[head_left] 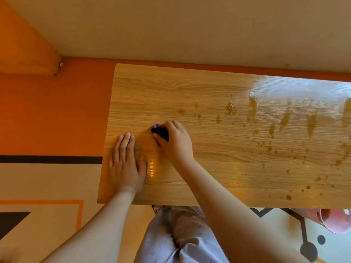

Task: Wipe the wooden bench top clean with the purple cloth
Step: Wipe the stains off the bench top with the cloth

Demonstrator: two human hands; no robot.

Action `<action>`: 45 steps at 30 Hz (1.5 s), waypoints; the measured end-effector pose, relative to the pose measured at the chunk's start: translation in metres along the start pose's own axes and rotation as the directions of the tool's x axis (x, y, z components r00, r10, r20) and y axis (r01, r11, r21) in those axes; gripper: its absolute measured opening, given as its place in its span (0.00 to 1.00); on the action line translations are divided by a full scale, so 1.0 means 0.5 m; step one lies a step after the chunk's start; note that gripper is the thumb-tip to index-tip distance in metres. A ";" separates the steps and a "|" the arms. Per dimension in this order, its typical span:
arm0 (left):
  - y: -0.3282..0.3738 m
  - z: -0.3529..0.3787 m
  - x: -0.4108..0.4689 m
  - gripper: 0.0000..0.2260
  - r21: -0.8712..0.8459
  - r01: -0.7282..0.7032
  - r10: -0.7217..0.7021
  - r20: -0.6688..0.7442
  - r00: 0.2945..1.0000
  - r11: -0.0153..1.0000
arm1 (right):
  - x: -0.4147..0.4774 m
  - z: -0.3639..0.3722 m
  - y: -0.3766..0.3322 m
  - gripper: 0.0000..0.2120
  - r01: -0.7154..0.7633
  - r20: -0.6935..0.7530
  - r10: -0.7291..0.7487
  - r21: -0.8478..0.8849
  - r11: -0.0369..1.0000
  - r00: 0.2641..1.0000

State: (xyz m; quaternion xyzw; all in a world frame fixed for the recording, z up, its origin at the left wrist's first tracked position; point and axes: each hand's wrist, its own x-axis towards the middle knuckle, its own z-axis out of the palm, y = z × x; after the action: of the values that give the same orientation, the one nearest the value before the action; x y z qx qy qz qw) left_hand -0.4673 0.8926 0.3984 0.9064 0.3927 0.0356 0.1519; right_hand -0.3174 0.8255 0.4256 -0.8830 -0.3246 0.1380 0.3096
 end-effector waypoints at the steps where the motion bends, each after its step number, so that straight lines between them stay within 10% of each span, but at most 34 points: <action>1: 0.000 0.000 0.000 0.28 -0.005 -0.005 0.005 -0.003 1.000 1.000 | 0.008 -0.015 0.017 0.13 -0.033 -0.021 0.034 0.020 0.999 0.999; 13: 0.000 -0.001 0.000 0.28 -0.014 -0.014 0.014 -0.012 1.000 1.000 | -0.008 -0.222 0.260 0.11 -0.467 -0.357 0.447 0.035 0.884 0.820; 25: -0.003 -0.004 0.002 0.28 0.021 0.005 -0.005 0.012 1.000 1.000 | 0.074 -0.002 0.001 0.11 -0.028 -0.058 0.030 0.029 0.999 0.998; 40: -0.003 -0.002 0.002 0.28 0.002 -0.008 0.008 0.007 1.000 1.000 | 0.090 -0.228 0.247 0.14 -0.527 -0.400 0.514 0.088 0.845 0.759; 45: 0.001 -0.006 0.005 0.28 0.001 -0.005 0.005 0.010 1.000 1.000 | 0.099 -0.145 0.158 0.13 -0.382 -0.322 0.384 0.075 0.921 0.865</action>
State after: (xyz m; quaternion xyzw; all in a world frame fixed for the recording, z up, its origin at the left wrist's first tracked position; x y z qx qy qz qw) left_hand -0.4659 0.8949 0.4013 0.9076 0.3896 0.0313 0.1532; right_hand -0.2094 0.7776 0.4291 -0.9389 -0.0860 0.0481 0.3298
